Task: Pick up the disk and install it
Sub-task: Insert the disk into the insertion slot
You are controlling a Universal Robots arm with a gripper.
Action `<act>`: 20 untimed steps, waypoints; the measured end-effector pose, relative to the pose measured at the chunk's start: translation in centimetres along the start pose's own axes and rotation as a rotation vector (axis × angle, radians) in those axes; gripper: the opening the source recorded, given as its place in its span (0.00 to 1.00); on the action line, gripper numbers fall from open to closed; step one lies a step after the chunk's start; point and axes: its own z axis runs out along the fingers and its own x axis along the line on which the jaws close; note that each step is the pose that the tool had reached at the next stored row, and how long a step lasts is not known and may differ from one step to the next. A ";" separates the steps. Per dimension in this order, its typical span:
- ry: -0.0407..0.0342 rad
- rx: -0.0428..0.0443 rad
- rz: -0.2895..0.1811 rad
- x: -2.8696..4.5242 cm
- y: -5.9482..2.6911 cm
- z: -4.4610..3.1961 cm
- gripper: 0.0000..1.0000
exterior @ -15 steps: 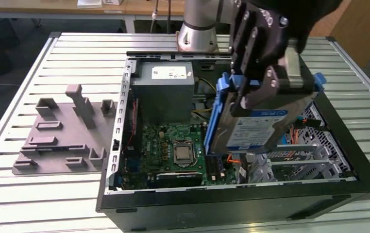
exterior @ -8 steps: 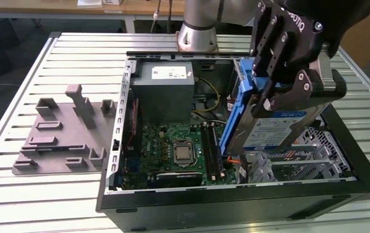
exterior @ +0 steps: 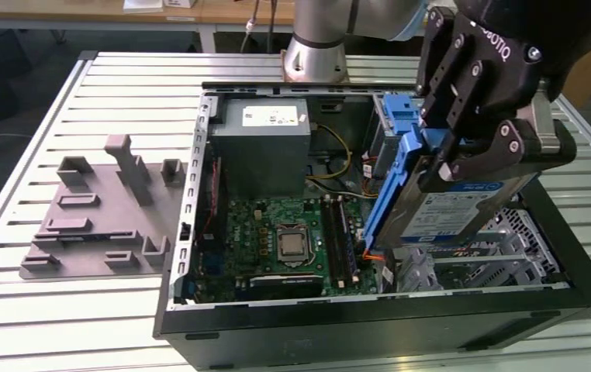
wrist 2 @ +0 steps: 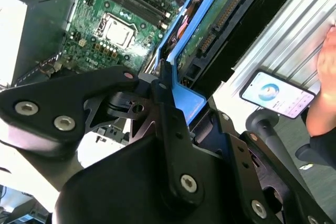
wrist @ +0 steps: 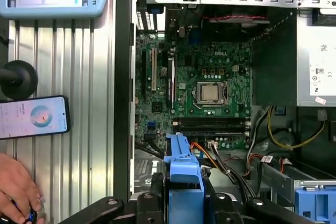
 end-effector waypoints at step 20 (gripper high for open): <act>-0.0001 -0.0008 0.000 -0.03 -4.25 0.43 0.36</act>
